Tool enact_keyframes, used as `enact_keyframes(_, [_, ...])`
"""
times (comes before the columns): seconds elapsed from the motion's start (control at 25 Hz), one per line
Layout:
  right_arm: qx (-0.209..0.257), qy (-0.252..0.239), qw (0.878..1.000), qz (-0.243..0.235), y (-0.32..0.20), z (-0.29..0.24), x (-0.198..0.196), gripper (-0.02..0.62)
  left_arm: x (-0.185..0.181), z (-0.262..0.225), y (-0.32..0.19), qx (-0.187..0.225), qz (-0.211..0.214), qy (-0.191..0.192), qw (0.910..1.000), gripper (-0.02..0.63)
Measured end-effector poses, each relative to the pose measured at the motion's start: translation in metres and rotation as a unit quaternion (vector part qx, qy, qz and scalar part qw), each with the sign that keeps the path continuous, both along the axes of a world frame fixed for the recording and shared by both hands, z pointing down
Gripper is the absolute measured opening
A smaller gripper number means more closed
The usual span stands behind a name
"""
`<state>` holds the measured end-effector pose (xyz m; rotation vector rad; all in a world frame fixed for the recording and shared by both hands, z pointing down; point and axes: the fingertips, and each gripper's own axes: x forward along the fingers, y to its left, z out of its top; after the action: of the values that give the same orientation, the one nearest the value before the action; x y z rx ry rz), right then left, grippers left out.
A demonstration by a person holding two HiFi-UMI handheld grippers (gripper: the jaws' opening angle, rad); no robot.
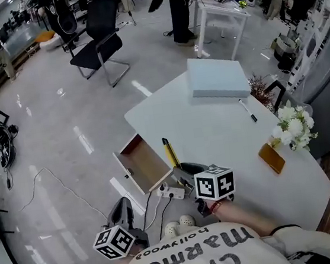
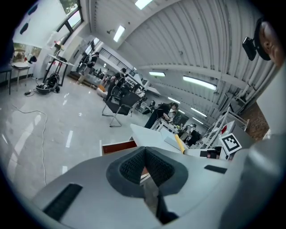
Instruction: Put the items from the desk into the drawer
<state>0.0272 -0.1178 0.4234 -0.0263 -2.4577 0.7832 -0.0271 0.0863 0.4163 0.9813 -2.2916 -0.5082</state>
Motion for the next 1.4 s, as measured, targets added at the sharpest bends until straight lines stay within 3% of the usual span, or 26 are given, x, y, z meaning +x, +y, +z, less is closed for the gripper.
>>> enact_keyframes(0.16, [-0.006, 0.006, 1.000, -0.026, 0.010, 0.012, 0.001, 0.120, 0.007, 0.011, 0.000, -0.012, -0.010, 0.010, 0.9998, 0.002])
enact_keyframes(0.36, [-0.011, 0.007, 0.999, -0.047, 0.017, 0.023, 0.000, 0.120, 0.012, 0.014, 0.006, -0.024, -0.031, -0.007, 0.9992, 0.002])
enact_keyframes(0.72, [-0.006, 0.022, 0.998, -0.061, 0.028, 0.036, -0.008, 0.120, 0.007, 0.020, 0.025, -0.019, -0.051, -0.002, 0.9985, 0.002])
enact_keyframes(1.4, [0.018, 0.043, 0.998, -0.036, 0.084, 0.038, -0.117, 0.120, -0.130, 0.009, 0.080, 0.015, -0.020, -0.006, 0.9997, 0.002])
